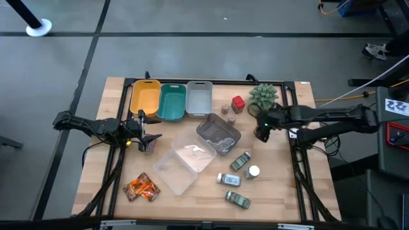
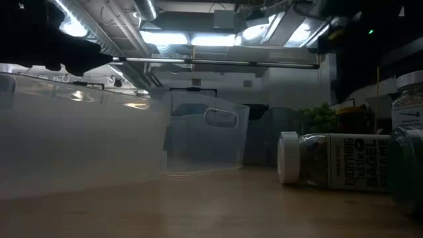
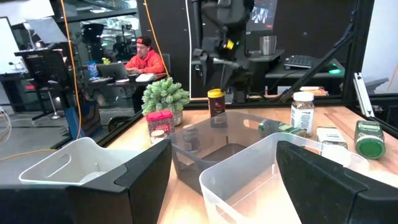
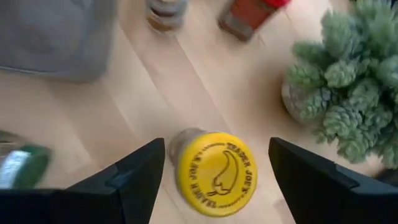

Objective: Sort spices by type
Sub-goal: Put the yellow seasoning bottle into the black transparent bin

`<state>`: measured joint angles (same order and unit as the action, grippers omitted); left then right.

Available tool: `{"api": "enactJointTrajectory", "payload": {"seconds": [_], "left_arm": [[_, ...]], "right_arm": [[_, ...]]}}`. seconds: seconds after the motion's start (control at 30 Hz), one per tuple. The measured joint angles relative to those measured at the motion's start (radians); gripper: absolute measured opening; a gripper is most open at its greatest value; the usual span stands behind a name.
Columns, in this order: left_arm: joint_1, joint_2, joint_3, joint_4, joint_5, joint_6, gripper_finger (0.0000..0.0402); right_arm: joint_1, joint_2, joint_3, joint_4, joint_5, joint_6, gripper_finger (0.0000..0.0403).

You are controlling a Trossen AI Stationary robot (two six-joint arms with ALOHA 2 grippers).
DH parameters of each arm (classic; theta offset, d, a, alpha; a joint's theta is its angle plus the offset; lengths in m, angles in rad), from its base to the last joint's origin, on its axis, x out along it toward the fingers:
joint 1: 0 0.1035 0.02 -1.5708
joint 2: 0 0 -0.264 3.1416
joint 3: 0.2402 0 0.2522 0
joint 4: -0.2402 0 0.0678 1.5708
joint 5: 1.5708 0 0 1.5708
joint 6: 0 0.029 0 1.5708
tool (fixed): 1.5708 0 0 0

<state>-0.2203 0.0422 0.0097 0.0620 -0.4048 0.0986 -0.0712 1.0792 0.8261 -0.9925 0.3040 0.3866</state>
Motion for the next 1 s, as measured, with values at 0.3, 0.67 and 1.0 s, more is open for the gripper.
{"api": "enactJointTrajectory", "payload": {"seconds": [0.3, 0.67, 1.0], "left_arm": [[0.000, 0.000, 0.000, 0.000, 0.000, 0.001, 0.0274], [0.000, 0.000, 0.000, 0.000, 0.000, 0.003, 0.0274], [0.000, 0.000, 0.000, 0.000, 0.000, 0.002, 0.0274]], "right_arm": [[-0.141, 0.088, 0.000, -0.042, -0.120, -0.036, 0.0287], [-0.185, 0.115, 0.000, -0.038, -0.185, -0.055, 0.0287], [-0.185, 0.193, 0.005, -0.026, -0.193, -0.061, 0.0233]]}}
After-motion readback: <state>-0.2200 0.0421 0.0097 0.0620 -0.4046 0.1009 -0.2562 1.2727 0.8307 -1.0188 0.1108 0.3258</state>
